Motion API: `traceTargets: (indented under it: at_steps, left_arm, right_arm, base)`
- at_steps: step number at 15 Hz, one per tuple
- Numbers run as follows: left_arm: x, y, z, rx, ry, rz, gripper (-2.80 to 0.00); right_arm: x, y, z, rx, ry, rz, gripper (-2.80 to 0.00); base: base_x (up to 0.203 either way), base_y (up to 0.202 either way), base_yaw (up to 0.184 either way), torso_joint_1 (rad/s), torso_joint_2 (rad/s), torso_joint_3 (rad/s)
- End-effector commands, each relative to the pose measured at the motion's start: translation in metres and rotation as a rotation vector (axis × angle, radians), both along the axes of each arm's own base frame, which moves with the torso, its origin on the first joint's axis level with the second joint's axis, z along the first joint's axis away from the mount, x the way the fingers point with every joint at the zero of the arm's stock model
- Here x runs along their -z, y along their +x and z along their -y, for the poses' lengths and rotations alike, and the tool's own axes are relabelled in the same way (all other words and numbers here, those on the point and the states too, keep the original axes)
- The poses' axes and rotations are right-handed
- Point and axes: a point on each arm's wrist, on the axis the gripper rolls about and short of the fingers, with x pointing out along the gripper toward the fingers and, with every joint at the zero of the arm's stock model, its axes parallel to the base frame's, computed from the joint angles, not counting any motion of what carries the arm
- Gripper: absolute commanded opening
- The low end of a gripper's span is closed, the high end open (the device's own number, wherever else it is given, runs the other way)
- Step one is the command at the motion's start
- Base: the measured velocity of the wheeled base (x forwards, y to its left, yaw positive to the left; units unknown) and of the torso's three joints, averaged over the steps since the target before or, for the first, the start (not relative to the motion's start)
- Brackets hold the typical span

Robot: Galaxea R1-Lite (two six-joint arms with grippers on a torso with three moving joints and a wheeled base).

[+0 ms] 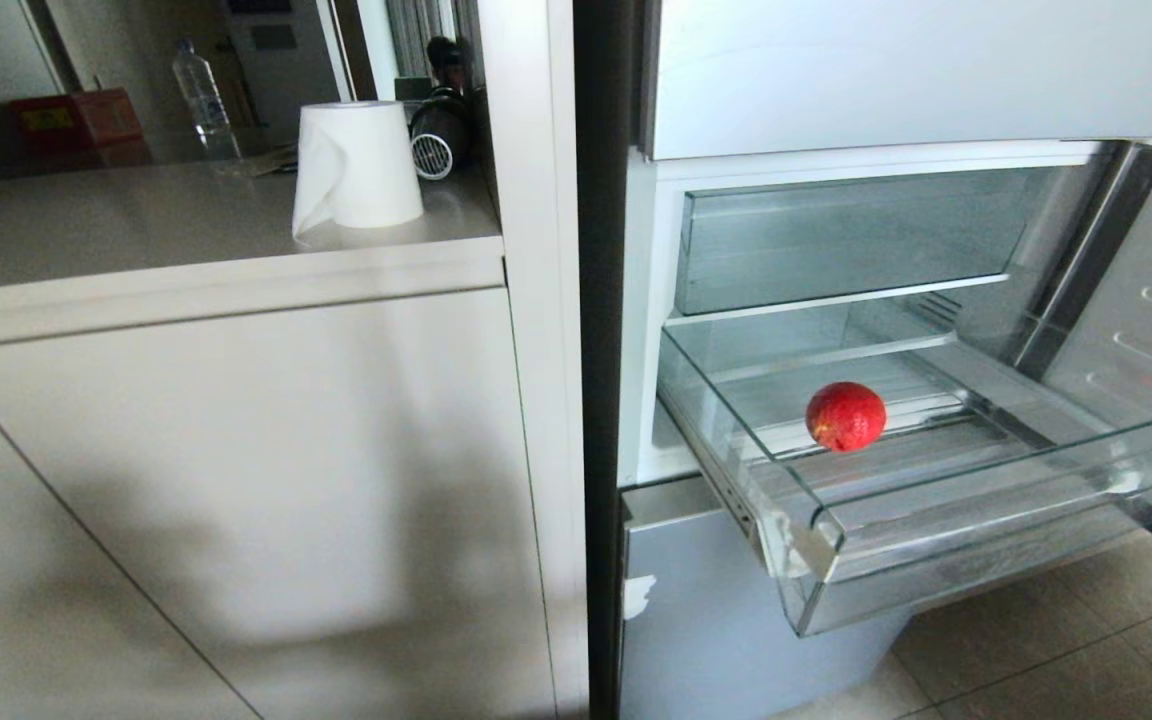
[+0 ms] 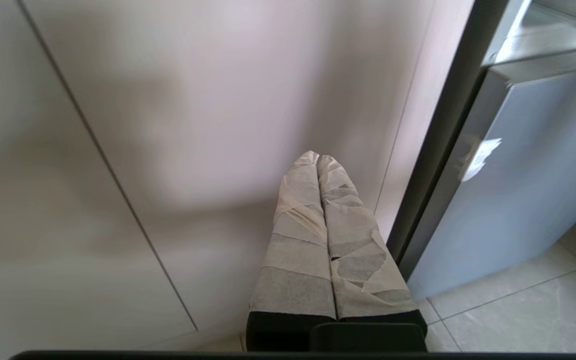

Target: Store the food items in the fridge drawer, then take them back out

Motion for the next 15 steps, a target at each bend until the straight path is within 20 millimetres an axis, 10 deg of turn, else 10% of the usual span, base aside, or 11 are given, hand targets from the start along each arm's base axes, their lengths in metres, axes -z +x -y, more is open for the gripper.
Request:
traceTargets:
  at_steps: [1,15]
  left_arm:
    - [0.000,0.000,0.000,0.000,0.000,0.000,-2.80]
    - [0.000,0.000,0.000,0.000,0.000,0.000,-2.80]
  right_arm:
    - [0.006,-0.031,-0.002,0.068,-0.049,0.112,-2.80]
    - [0.038,-0.048,0.004,0.154,-0.060,0.132,-2.80]
  base:
    - [0.005,0.008,-0.075,0.167,-0.36,-0.182]
    - [0.000,0.007,-0.173,0.209,-0.43,-0.222]
